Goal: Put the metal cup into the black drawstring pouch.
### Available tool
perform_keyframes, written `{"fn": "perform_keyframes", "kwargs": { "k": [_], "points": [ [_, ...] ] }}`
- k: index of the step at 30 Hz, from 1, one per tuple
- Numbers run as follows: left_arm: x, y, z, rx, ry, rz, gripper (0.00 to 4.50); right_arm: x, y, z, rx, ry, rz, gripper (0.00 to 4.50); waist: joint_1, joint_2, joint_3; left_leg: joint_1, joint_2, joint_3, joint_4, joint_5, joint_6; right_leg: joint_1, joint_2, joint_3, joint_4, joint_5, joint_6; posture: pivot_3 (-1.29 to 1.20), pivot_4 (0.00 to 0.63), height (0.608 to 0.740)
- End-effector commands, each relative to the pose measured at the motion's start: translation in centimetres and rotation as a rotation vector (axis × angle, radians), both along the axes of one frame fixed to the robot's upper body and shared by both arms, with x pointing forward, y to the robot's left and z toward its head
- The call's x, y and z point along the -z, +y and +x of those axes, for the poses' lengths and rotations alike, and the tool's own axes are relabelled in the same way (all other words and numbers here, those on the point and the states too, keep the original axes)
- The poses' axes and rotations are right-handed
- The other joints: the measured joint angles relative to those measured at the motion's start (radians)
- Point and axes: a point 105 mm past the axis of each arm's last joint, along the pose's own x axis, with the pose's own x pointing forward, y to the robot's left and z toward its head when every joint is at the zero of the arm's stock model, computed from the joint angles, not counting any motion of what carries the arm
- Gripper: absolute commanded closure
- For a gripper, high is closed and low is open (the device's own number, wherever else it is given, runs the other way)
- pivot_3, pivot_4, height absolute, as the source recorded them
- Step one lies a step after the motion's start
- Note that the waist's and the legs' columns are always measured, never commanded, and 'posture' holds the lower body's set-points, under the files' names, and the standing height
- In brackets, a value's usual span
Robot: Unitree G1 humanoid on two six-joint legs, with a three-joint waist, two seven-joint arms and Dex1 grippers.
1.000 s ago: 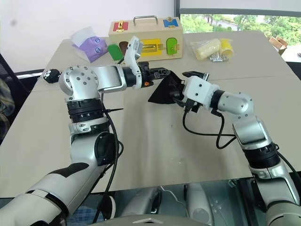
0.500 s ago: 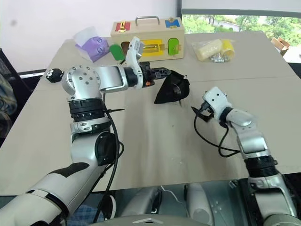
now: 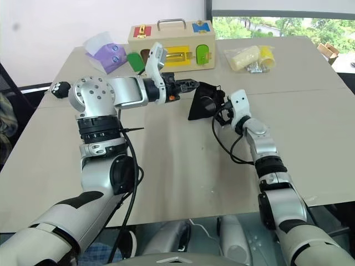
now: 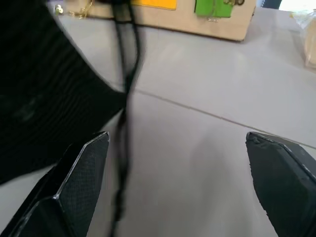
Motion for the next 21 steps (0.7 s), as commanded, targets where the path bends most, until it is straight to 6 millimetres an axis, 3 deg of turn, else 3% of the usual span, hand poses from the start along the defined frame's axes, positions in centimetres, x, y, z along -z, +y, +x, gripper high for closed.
{"fn": "perform_keyframes", "kwargs": {
  "k": [1,6,9,13,15,18,21],
  "points": [
    [-1.7,-0.2,-0.5,0.017,-0.071,-0.007,4.5,-2.0,-0.9,0.6,0.048,-0.086,0.03,0.89,0.0,0.0,0.0,0.0,0.0,0.0,0.0,0.0,0.0,0.0,0.0,0.0,0.0,0.0,0.0,0.0,0.15,0.71],
    [-1.5,0.0,-0.3,0.007,-0.066,-0.006,4.5,-2.2,-1.6,0.3,0.061,-0.107,0.028,3.14,-0.002,0.0,0.0,0.0,0.0,0.0,0.0,0.0,0.0,0.0,0.0,0.0,0.0,0.0,0.0,0.0,0.15,0.71],
    [-1.1,-0.1,-0.4,0.012,-0.044,-0.005,4.5,-3.3,-2.0,0.0,0.082,-0.138,0.054,4.44,-0.001,0.0,0.0,0.0,0.0,0.0,0.0,0.0,0.0,0.0,0.0,0.0,0.0,0.0,0.0,0.0,0.15,0.71],
    [-0.7,-0.1,-0.3,0.006,-0.035,0.003,4.5,-6.1,-2.3,-0.5,0.087,-0.215,0.059,4.44,-0.002,0.0,0.0,0.0,0.0,0.0,0.0,0.0,0.0,0.0,0.0,0.0,0.0,0.0,0.0,0.0,0.15,0.71],
    [-0.9,0.0,-0.3,0.01,-0.037,-0.017,4.5,-9.1,-2.1,-1.2,0.048,-0.29,0.073,4.44,-0.001,0.0,0.0,0.0,0.0,0.0,0.0,0.0,0.0,0.0,0.0,0.0,0.001,0.0,0.0,0.0,0.15,0.71],
    [-2.6,-0.2,-0.7,0.049,-0.089,-0.151,4.5,-12.8,-1.3,-2.9,-0.044,-0.365,0.107,4.44,-0.001,0.0,0.0,-0.001,0.0,0.0,0.0,0.0,0.0,-0.002,0.0,0.0,0.001,0.0,0.0,0.0,0.15,0.71],
    [-5.7,-0.2,-2.7,0.188,-0.189,-0.377,4.5,-16.9,0.2,-5.3,-0.15,-0.463,0.077,4.44,-0.001,0.0,0.0,-0.003,0.0,0.0,0.0,0.0,0.0,-0.002,0.0,0.0,0.0,0.0,0.0,0.0,0.15,0.71]
  ]
}}
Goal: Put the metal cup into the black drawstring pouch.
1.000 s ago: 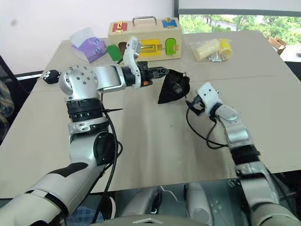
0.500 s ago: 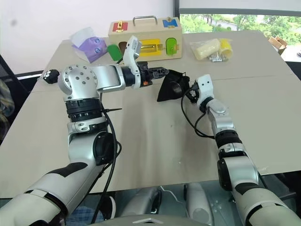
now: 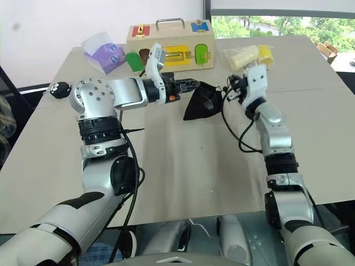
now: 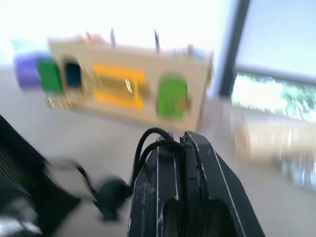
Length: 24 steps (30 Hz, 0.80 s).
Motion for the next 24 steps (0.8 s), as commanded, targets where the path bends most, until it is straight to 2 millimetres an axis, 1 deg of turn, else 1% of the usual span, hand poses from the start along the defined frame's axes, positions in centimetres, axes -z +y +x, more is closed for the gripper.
{"fn": "perform_keyframes", "kwargs": {
  "k": [1,3,4,6,7,10,13,20,24],
  "points": [
    [-4.8,0.4,-2.3,0.108,-0.2,-0.223,4.24,-5.9,2.0,-3.0,-0.12,-0.162,-0.021,4.49,0.0,0.0,0.0,0.0,0.0,0.0,0.0,0.0,0.0,0.0,0.0,0.0,0.0,0.0,0.0,0.0,0.15,0.71],
    [-4.9,0.2,-2.8,0.117,-0.243,-0.21,3.65,-7.7,3.0,-4.1,-0.157,-0.207,-0.053,4.5,-0.001,0.0,0.0,0.0,0.0,0.0,0.0,0.0,0.0,-0.001,0.0,0.0,0.0,0.0,0.0,0.0,0.15,0.71],
    [-4.7,0.0,-2.9,0.106,-0.275,-0.172,3.24,-8.2,3.4,-4.4,-0.171,-0.218,-0.061,4.5,-0.001,0.0,0.0,0.0,0.0,0.0,0.0,0.0,0.0,-0.001,0.0,0.0,0.0,0.0,0.0,0.0,0.15,0.71],
    [-4.2,-0.3,-3.1,0.094,-0.346,-0.1,2.23,-8.9,4.1,-4.9,-0.191,-0.232,-0.079,4.5,0.002,0.001,0.0,0.001,0.0,0.0,0.0,0.0,0.0,0.0,0.0,0.0,0.0,0.0,0.0,0.0,0.15,0.71],
    [-4.1,-0.5,-3.4,0.11,-0.382,-0.083,1.81,-9.2,4.4,-5.1,-0.201,-0.239,-0.087,4.5,0.003,0.001,0.0,0.001,0.0,0.0,0.0,0.0,0.0,0.001,0.0,0.0,0.0,0.0,0.0,0.0,0.15,0.71],
    [-3.3,-0.9,-4.2,0.144,-0.484,-0.015,1.81,-9.9,5.1,-5.4,-0.219,-0.257,-0.099,4.5,0.005,0.001,0.0,0.001,-0.001,0.0,0.0,0.0,0.0,0.001,-0.001,0.0,0.0,0.0,0.0,0.0,0.15,0.71],
    [-2.7,-0.8,-4.0,0.126,-0.558,0.032,1.81,-10.1,5.4,-5.6,-0.235,-0.264,-0.114,4.5,0.006,0.001,0.0,0.0,-0.001,0.0,0.0,0.0,0.0,0.0,-0.001,0.0,0.0,0.0,0.0,0.0,0.15,0.71],
    [-4.2,-0.6,-3.7,0.097,-0.676,0.007,1.81,-10.0,6.4,-6.3,-0.291,-0.257,-0.138,4.5,0.003,0.001,0.0,0.0,0.0,0.0,0.0,0.0,0.0,0.0,-0.001,0.0,0.0,0.0,0.0,0.0,0.15,0.71],
    [-4.4,-0.5,-3.2,0.076,-0.675,-0.009,1.81,-10.0,6.8,-6.5,-0.307,-0.254,-0.153,4.5,0.004,0.001,0.0,0.0,0.0,0.0,0.0,0.0,0.0,0.0,-0.001,0.0,0.0,0.0,0.0,0.0,0.15,0.71]
  ]
}}
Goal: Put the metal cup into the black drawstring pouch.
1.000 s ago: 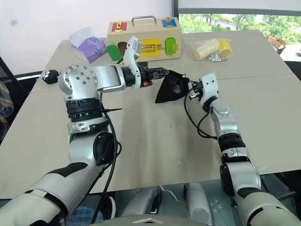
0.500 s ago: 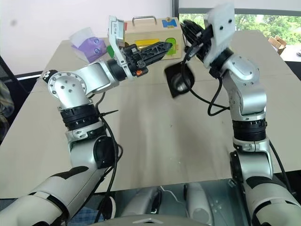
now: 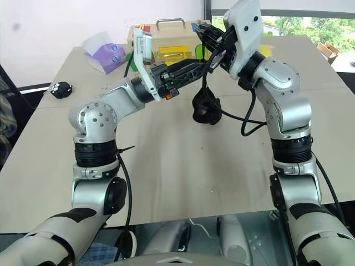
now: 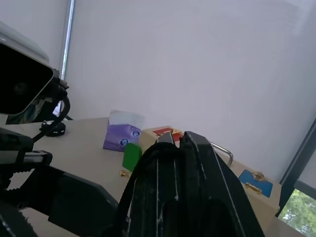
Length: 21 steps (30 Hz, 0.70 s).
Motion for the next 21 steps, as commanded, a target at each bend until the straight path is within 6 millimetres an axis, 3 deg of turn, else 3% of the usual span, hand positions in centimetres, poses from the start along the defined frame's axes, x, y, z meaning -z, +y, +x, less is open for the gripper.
{"fn": "perform_keyframes", "kwargs": {
  "k": [1,3,9,16,21],
  "points": [
    [-1.7,-0.1,-0.1,0.005,-0.062,-0.034,1.81,-2.0,0.7,-1.6,-0.045,-0.084,-0.008,4.5,0.001,0.0,0.0,0.0,0.0,0.0,0.0,0.0,0.0,0.0,0.0,0.0,0.0,0.0,0.0,0.0,0.15,0.71],
    [-1.8,-0.1,-0.1,0.012,-0.058,-0.052,1.81,-2.0,0.8,-1.7,-0.047,-0.083,-0.012,4.5,0.001,0.0,0.0,0.0,0.0,0.0,0.0,0.0,0.0,0.0,0.0,0.0,0.0,0.0,0.0,0.0,0.15,0.71],
    [-0.9,-0.5,-0.3,0.028,-0.062,-0.015,4.48,-2.7,1.3,-2.1,-0.061,-0.097,-0.01,4.5,0.0,0.0,0.0,0.0,0.0,0.0,0.0,0.0,0.0,0.0,0.0,0.0,0.0,0.0,0.0,0.0,0.15,0.71],
    [0.5,-0.9,-0.1,0.016,-0.089,0.075,4.48,-4.4,1.4,-2.5,-0.075,-0.138,0.03,4.5,0.0,0.0,0.0,0.0,0.0,0.0,0.0,0.0,0.0,0.0,0.0,0.0,-0.001,0.0,0.0,0.0,0.15,0.71],
    [2.5,-1.3,0.0,0.004,-0.161,0.216,4.48,-8.0,0.5,-2.9,-0.046,-0.237,0.197,4.5,-0.001,0.0,0.0,0.0,0.0,0.0,0.0,0.0,0.0,0.0,0.0,0.0,-0.001,0.0,0.0,0.0,0.15,0.71]
  ]
}}
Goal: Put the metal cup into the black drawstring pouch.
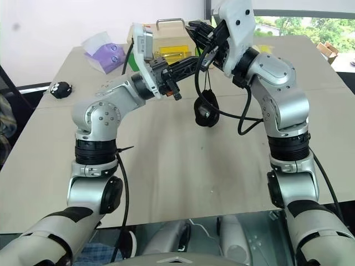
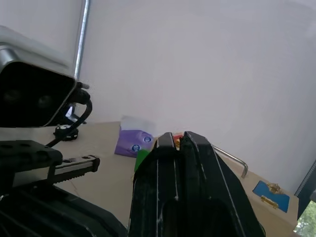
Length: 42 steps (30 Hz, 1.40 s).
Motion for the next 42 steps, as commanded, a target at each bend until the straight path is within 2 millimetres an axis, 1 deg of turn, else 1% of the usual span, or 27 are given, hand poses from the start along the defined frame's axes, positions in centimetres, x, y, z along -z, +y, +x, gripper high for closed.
{"fn": "perform_keyframes", "kwargs": {
  "k": [1,4,7,12,14,17,20,23,25,27,31,34,36,38,40,42],
  "points": [
    [2.9,-1.1,-0.1,0.012,0.001,0.131,4.48,-7.4,-1.2,-3.0,-0.003,-0.258,0.202,4.5,0.002,0.0,0.0,0.0,0.0,0.0,0.0,0.0,0.0,0.0,0.0,0.0,0.0,0.0,0.0,0.0,0.15,0.71],
    [3.3,-1.4,-0.2,0.027,0.001,0.137,4.48,-9.0,-2.0,-3.1,0.015,-0.303,0.295,4.5,0.003,0.0,0.0,0.0,0.0,0.0,0.0,0.0,0.0,0.0,0.0,0.0,-0.001,0.0,0.0,0.0,0.15,0.71],
    [3.9,-1.7,-0.2,0.038,-0.003,0.156,4.48,-10.1,-2.3,-3.6,-0.004,-0.319,0.363,4.5,0.004,0.001,0.001,-0.001,-0.001,-0.001,-0.001,0.0,0.0,0.0,0.0,-0.001,-0.002,0.0,0.0,0.0,0.15,0.71],
    [5.2,-1.9,0.0,0.046,0.016,0.186,4.48,-10.4,-1.9,-4.0,-0.048,-0.306,0.402,4.5,-0.002,0.001,0.001,0.0,0.0,-0.001,-0.002,0.0,0.0,0.0,0.0,-0.001,-0.002,0.0,0.0,0.0,0.15,0.71],
    [5.4,-1.9,0.2,0.041,0.017,0.187,4.48,-10.3,-1.8,-4.1,-0.054,-0.302,0.406,4.5,-0.002,0.002,0.001,0.0,0.0,-0.001,-0.003,0.0,0.0,0.0,0.0,0.0,-0.001,0.0,0.0,0.0,0.15,0.71],
    [4.7,-1.7,0.5,0.036,0.002,0.14,4.48,-9.9,-1.8,-3.8,-0.045,-0.289,0.379,4.5,-0.001,0.002,0.001,0.0,0.0,-0.001,-0.003,0.0,0.0,0.0,0.0,0.0,-0.001,0.0,0.0,0.0,0.15,0.71],
    [2.2,-1.3,0.3,0.058,-0.03,0.009,4.48,-9.0,-1.9,-3.3,-0.026,-0.269,0.347,4.5,0.002,0.002,0.001,0.0,0.0,-0.001,-0.002,0.0,0.0,0.0,0.0,-0.001,-0.002,0.0,0.0,0.0,0.15,0.71],
    [0.0,-1.1,-0.5,0.074,-0.135,-0.054,3.67,-8.2,-2.2,-2.7,0.004,-0.25,0.325,4.5,0.002,0.002,0.001,-0.001,0.0,-0.001,-0.002,0.0,0.0,0.0,0.0,-0.001,-0.002,0.0,0.0,0.0,0.15,0.71],
    [-1.5,-1.0,-0.5,0.046,-0.192,-0.098,2.86,-7.7,-2.1,-2.6,0.007,-0.238,0.31,4.5,0.001,0.002,0.001,-0.001,0.0,-0.001,-0.003,0.0,0.0,-0.001,0.0,-0.001,-0.002,0.0,0.0,0.0,0.15,0.71],
    [-2.2,-0.9,-0.6,0.033,-0.232,-0.11,1.78,-7.3,-1.8,-2.6,0.003,-0.229,0.299,4.5,0.001,0.002,0.001,-0.001,0.0,-0.001,-0.003,0.0,0.0,-0.001,0.0,-0.001,-0.002,0.0,0.0,0.0,0.15,0.71],
    [-2.1,-1.5,-1.3,0.081,-0.227,-0.105,1.78,-7.0,-1.2,-2.7,-0.02,-0.217,0.29,4.5,0.0,0.002,0.001,0.0,0.0,-0.001,-0.003,0.0,0.0,-0.001,0.0,0.0,-0.002,0.0,0.0,0.0,0.15,0.71],
    [-1.0,-2.0,-1.8,0.124,-0.205,-0.055,1.78,-7.1,-1.0,-2.8,-0.029,-0.217,0.291,4.5,0.001,0.002,0.001,0.0,0.0,-0.001,-0.003,0.0,0.0,-0.001,0.0,0.0,-0.002,0.0,0.0,0.0,0.15,0.71],
    [-0.1,-2.0,-1.9,0.138,-0.162,-0.041,1.78,-7.2,-0.9,-2.8,-0.031,-0.219,0.292,4.5,0.001,0.002,0.001,-0.001,0.0,-0.001,-0.003,0.0,0.0,-0.001,0.0,-0.001,-0.002,0.0,0.0,0.0,0.15,0.71],
    [0.8,-2.0,-1.6,0.139,-0.112,-0.019,2.29,-7.3,-1.0,-2.8,-0.031,-0.222,0.294,4.5,0.0,0.002,0.001,0.0,0.0,-0.001,-0.003,0.0,0.0,0.0,0.0,-0.001,-0.002,0.0,0.0,0.0,0.15,0.71],
    [2.0,-1.9,-1.2,0.133,-0.063,0.033,3.05,-7.5,-1.1,-2.8,-0.029,-0.227,0.298,4.5,0.0,0.002,0.001,0.0,0.0,-0.001,-0.003,0.0,0.0,-0.001,0.0,0.0,-0.002,0.0,0.0,0.0,0.15,0.71],
    [3.5,-1.8,-0.6,0.111,-0.047,0.099,3.94,-7.7,-1.2,-2.9,-0.026,-0.233,0.304,4.5,0.0,0.002,0.001,0.0,0.0,-0.001,-0.003,0.0,0.0,-0.001,0.0,-0.001,-0.002,0.0,0.0,0.0,0.15,0.71]
  ]
}}
